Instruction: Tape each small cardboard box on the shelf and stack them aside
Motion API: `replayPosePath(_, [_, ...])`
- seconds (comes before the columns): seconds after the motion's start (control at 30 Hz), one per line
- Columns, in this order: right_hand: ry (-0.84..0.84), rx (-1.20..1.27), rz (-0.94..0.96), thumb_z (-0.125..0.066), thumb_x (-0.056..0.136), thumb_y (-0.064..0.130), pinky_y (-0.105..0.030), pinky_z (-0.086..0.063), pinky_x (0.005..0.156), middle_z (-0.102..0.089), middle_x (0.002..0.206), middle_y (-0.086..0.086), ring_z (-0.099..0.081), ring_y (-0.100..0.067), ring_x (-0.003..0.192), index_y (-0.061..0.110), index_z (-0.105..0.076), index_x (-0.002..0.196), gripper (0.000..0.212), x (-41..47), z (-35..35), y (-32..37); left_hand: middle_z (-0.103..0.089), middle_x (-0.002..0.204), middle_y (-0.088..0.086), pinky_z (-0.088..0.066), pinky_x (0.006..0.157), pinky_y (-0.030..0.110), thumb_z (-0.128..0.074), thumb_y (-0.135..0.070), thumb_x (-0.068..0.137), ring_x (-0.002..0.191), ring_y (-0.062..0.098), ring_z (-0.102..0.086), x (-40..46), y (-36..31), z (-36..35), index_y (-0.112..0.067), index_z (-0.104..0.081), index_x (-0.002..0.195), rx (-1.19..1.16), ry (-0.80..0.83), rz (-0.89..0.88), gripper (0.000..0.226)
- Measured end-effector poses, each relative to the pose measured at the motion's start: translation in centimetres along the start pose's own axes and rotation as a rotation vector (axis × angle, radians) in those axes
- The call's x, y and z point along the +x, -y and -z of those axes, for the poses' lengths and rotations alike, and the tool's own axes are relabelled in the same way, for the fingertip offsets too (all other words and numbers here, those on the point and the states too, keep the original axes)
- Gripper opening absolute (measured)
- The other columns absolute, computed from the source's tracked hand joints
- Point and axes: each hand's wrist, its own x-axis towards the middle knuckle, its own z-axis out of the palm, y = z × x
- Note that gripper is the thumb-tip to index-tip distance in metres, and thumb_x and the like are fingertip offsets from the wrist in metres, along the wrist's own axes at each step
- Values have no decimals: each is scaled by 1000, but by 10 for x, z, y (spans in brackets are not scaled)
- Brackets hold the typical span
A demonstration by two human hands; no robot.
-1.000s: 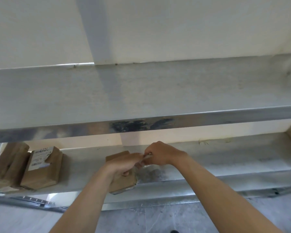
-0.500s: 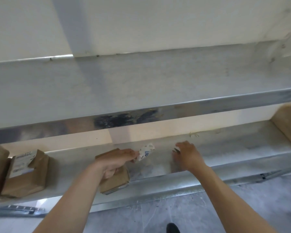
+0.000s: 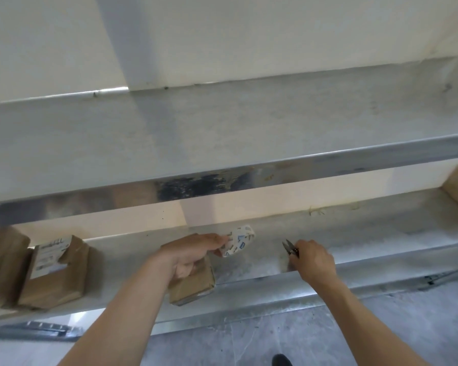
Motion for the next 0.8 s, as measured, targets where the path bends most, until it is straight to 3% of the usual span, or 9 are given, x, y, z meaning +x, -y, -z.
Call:
replayPosePath(0.1, [41, 62, 29, -52, 99, 23, -37, -45, 67, -57, 104, -16, -59, -36, 87, 5, -59, 105, 20, -6, 6, 2, -67, 124, 4, -37, 114, 38, -80, -59, 63, 119, 24, -55, -14, -5, -4, -21, -72, 110, -31, 9, 12, 61])
replayPosePath(0.13, [57, 103, 35, -53, 98, 20, -36, -42, 65, -57, 103, -19, -56, -36, 83, 2, -57, 106, 20, -10, 7, 4, -67, 116, 4, -44, 100, 31, -78, -56, 74, 102, 20, -56, -18, -8, -6, -20, -71, 106, -18, 3, 22, 49])
replayPosePath(0.2, [107, 201, 49, -55, 97, 17, -34, -38, 63, -59, 99, -20, -54, -36, 81, 1, -56, 107, 19, -22, 10, 9, -64, 100, 1, -37, 72, 26, -65, -47, 94, 77, 13, -46, -23, -12, -9, -21, -70, 100, -24, -12, 39, 27])
replayPosePath(0.3, [224, 342, 139, -56, 99, 23, -32, -36, 62, -67, 92, -15, -62, -34, 86, 6, -60, 106, 19, -50, 13, 31, -62, 98, -1, -37, 72, 27, -61, -44, 97, 75, 11, -43, -24, -15, -8, -22, -70, 100, -29, -30, 54, 25])
replayPosePath(0.43, [494, 682, 206, -52, 102, 21, -32, -45, 57, -56, 67, -5, -51, -17, 59, 6, -60, 81, 27, -99, 20, 77, -60, 97, -5, -38, 58, 22, -59, -45, 99, 68, 10, -41, -33, -19, -10, -23, -70, 101, 3, -28, 84, 25])
replayPosePath(0.53, [571, 1025, 141, -53, 104, 22, -24, -40, 52, -49, 66, -7, -42, -14, 56, 3, -57, 79, 32, -117, 22, 102, -60, 103, -2, -42, 67, 24, -61, -47, 97, 76, 11, -44, -32, -17, -8, -22, -71, 101, 14, -13, 82, 27])
replayPosePath(0.67, [531, 1251, -17, -51, 105, 21, -30, -25, 52, -39, 71, -10, -29, -15, 58, 6, -51, 80, 29, -116, 16, 120, -68, 102, 4, -54, 79, 33, -66, -43, 95, 79, 15, -62, -32, -16, -5, -14, -72, 113, -65, 25, 91, 35])
replayPosePath(0.73, [520, 1238, -40, -49, 105, 23, -29, -24, 51, -37, 70, -7, -27, -13, 56, 6, -52, 84, 28, -113, 14, 126, -67, 100, 3, -55, 69, 27, -66, -44, 94, 69, 12, -64, -35, -18, -5, -13, -71, 115, -71, 25, 88, 38])
replayPosePath(0.8, [506, 1219, -45, -48, 106, 25, -28, -26, 49, -38, 66, -4, -28, -12, 53, 6, -54, 85, 29, -111, 11, 130, -63, 90, -1, -49, 48, 17, -63, -42, 97, 47, 5, -61, -41, -21, -8, -13, -69, 113, -60, 8, 78, 34])
